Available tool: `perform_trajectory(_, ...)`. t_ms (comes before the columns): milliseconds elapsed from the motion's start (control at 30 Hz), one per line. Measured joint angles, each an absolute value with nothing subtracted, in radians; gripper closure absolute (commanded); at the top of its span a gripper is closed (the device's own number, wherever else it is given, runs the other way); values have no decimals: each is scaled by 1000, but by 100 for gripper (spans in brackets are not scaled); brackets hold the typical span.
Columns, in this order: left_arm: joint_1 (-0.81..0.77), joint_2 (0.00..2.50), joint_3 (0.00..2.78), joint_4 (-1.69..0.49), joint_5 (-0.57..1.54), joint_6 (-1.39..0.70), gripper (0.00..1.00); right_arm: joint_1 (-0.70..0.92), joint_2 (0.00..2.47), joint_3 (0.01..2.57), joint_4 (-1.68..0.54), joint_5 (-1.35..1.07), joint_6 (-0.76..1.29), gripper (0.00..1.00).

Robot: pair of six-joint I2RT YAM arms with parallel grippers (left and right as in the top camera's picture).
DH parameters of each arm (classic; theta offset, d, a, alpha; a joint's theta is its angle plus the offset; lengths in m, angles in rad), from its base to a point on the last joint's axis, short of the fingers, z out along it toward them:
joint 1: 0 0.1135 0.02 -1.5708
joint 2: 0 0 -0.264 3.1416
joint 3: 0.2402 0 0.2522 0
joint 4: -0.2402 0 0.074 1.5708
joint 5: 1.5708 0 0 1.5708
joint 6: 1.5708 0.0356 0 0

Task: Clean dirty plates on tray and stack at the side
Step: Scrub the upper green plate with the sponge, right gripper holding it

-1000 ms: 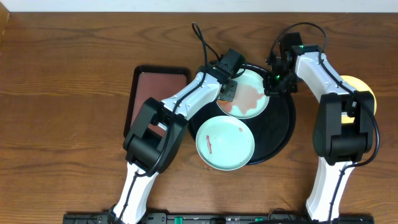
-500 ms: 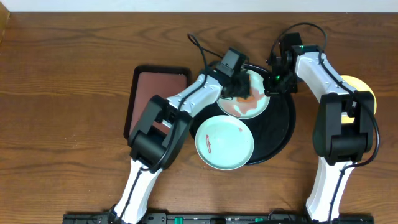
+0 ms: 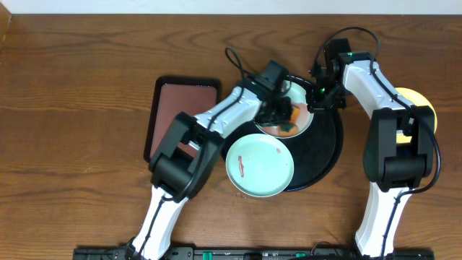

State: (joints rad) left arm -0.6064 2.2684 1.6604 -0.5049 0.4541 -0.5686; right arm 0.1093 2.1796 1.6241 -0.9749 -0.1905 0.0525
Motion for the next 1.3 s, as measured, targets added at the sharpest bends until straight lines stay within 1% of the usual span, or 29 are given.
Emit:
perform_trajectory(133, -555, 2255, 1661, -543, 372, -502, 93, 109, 2180, 1624, -974, -191, 53, 99)
perform_trajectory(267, -519, 2244, 1662, -546, 229, -406, 92, 109, 2180, 1624, -974, -191, 53, 99)
perform_trajectory(467, -548, 2241, 1664, -532, 84, -274, 93, 110, 2180, 1624, -975, -191, 53, 99)
perform_trajectory(600, -555, 2242, 1660, -485, 58, -256, 93, 111, 2180, 1624, -975, -190, 53, 99)
perform_trajectory(700, -554, 2249, 1654, -416, 80, -300, 92, 111, 2180, 1624, -975, -190, 53, 99)
perform_trajectory(833, -551, 2274, 1647, -286, 162, -443, 93, 111, 2180, 1624, -975, -190, 53, 99)
perform_trajectory(967, -560, 2296, 1647, -206, 239, -570, 92, 111, 2180, 1624, -975, -190, 53, 99)
perform_trajectory(1067, -574, 2302, 1647, -192, 270, -628, 93, 111, 2180, 1624, -976, -190, 53, 99)
perform_trajectory(1300, -612, 2306, 1647, -191, 345, -675, 93, 111, 2180, 1624, -976, -190, 53, 99)
